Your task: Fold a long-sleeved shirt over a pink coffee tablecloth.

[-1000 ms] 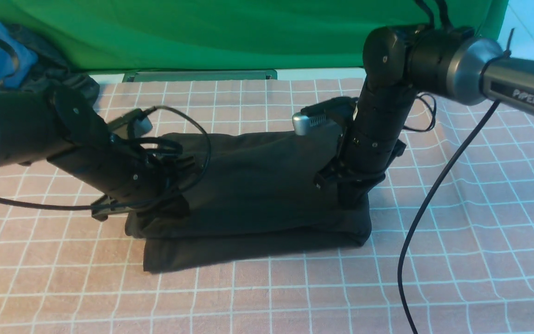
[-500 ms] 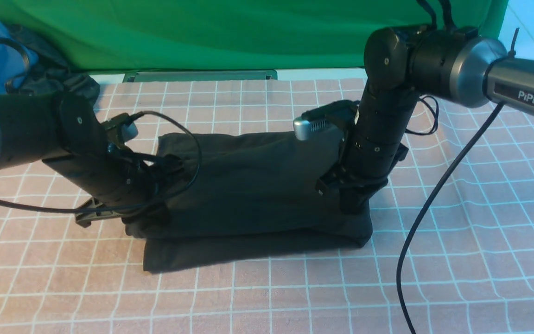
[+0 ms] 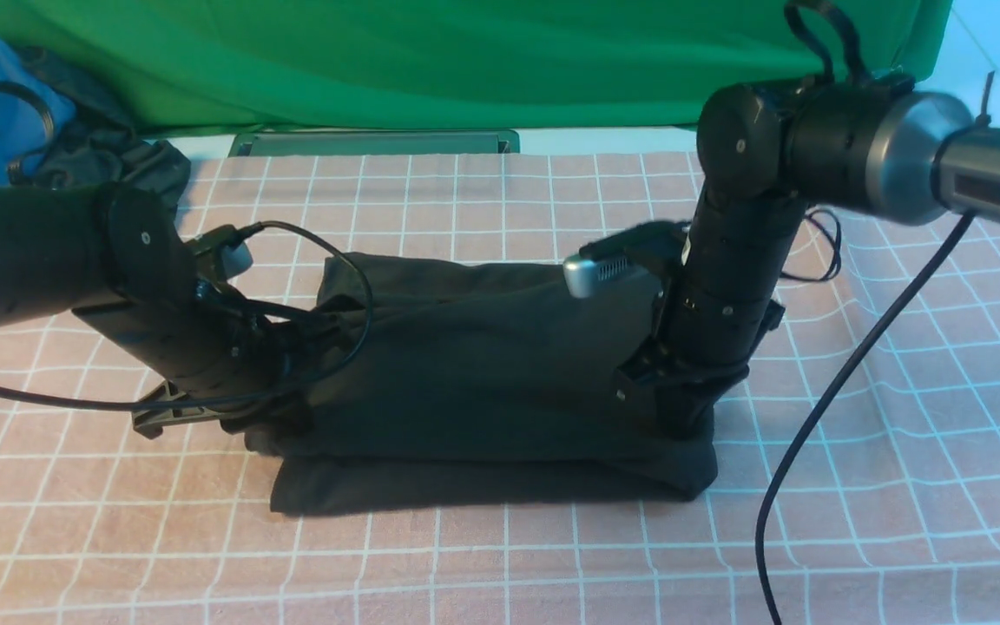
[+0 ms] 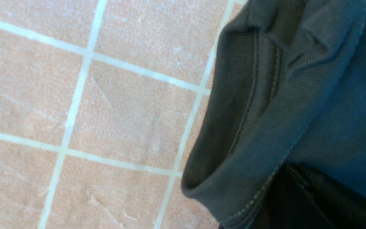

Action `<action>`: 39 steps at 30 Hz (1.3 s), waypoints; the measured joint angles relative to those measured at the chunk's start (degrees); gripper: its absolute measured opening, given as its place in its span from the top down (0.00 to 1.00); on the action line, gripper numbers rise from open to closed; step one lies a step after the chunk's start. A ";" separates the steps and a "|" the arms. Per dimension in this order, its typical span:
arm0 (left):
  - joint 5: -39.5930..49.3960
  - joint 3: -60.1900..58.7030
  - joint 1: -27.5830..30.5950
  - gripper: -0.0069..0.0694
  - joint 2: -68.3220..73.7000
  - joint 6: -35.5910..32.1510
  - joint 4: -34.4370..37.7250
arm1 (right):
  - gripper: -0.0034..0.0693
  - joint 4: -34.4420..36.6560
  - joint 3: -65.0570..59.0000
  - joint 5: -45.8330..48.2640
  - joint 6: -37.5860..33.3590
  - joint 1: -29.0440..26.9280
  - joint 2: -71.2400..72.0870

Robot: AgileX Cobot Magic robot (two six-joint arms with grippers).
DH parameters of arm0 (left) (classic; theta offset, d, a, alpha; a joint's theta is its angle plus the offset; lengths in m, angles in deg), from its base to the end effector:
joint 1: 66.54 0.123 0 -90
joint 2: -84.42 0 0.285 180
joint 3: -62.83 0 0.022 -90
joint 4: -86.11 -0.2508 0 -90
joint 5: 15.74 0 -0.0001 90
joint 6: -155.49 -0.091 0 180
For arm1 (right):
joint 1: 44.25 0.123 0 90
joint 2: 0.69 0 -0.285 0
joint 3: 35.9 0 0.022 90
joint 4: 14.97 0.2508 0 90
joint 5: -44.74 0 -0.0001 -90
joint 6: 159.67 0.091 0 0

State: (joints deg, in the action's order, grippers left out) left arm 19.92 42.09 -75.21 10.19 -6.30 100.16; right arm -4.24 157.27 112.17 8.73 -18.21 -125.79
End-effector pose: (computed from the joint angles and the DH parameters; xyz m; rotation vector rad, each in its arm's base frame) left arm 0.3152 -0.0611 0.1804 -0.4893 2.8185 -0.3465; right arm 0.3581 0.1924 0.1933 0.9007 -2.9863 -0.2710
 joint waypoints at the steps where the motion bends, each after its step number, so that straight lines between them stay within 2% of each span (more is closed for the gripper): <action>1: 0.00 0.00 0.00 0.89 -0.33 -1.55 1.64 | 0.90 -0.25 0.12 0.41 -0.55 0.00 1.81; 7: 0.44 0.00 0.00 0.89 -3.78 -9.52 10.95 | 0.90 -2.98 -1.50 1.57 -0.67 0.00 9.52; 11: 2.19 0.56 0.00 0.89 -6.30 -15.10 19.56 | 0.90 -3.42 -5.33 0.91 -0.67 0.00 13.17; 12: 4.73 2.27 -0.08 0.89 -6.61 -16.56 23.14 | 0.90 -3.42 -7.80 -1.61 -0.67 0.00 14.60; 15: 8.34 6.88 -1.45 0.89 -5.45 -17.57 24.60 | 0.90 -1.69 -11.63 -7.65 -0.47 0.00 15.57; 20: 8.59 14.20 -5.18 0.89 0.20 -15.82 22.22 | 0.90 10.12 -16.10 -15.46 -6.16 0.06 13.35; 22: 8.52 14.83 -6.30 0.89 2.32 -15.68 21.45 | 0.90 12.15 -16.40 -16.61 -6.93 0.06 11.98; 28: 9.99 15.11 -7.43 0.89 7.40 -12.67 15.41 | 0.90 13.39 -17.15 -16.18 -7.91 0.06 8.01; 31: 8.57 14.86 -7.43 0.89 9.23 -7.79 8.63 | 0.90 14.11 -18.14 -16.58 -7.91 0.06 5.82; 39: 8.11 16.45 -6.43 0.89 6.72 -5.87 6.17 | 0.90 14.12 -18.29 -15.77 -7.97 0.06 7.26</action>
State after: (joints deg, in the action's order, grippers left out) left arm 28.04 58.54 -81.64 16.91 -12.17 106.33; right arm 9.88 138.98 96.40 0.75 -18.15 -118.53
